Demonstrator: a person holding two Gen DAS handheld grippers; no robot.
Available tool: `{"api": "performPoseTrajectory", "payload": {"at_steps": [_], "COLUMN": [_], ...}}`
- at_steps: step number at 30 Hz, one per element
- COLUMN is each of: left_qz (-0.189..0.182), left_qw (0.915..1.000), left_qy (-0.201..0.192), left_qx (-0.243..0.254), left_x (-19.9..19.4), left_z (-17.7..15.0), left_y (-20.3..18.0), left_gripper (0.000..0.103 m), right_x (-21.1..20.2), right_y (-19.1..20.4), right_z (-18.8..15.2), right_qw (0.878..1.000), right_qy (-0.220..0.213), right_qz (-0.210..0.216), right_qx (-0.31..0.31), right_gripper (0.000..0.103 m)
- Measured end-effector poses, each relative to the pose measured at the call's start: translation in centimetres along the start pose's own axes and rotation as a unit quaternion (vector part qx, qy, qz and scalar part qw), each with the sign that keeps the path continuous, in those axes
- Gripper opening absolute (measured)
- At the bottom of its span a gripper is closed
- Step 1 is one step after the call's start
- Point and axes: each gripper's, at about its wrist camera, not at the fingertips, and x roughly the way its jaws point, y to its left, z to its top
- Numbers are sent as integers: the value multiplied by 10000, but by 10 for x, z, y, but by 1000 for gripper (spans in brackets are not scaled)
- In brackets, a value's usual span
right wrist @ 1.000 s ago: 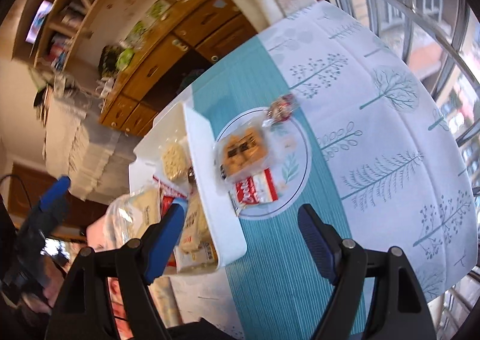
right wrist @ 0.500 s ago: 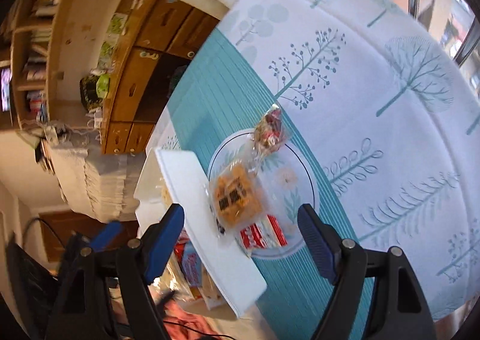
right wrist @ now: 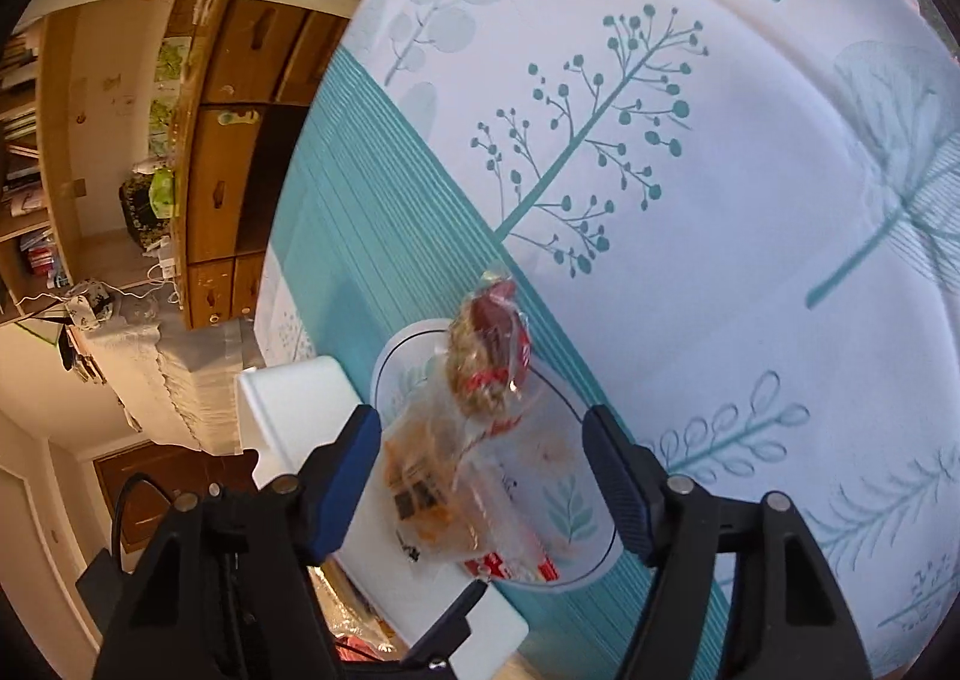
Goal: Organize snacks
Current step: 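Close the left tool on the orange snack bag while the right grasps the red candy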
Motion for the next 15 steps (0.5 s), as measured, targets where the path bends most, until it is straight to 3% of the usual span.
{"api": "performPoseTrajectory", "payload": {"at_steps": [10,15], "left_qz": [-186,-158], "left_qw": [9992,9990], "left_qy": [318,414], "left_qx": [137,82], "left_x": [33,45], "left_z": [6,5], "left_y": [-3,1], "left_gripper": [89,97], "right_x": [17,23], "right_y": [1,2], "right_z": [12,15], "right_qw": [9997,9997], "right_qy": [57,71], "right_qz": [-215,-213], "right_qx": [-39,-77], "right_gripper": [53,48]}}
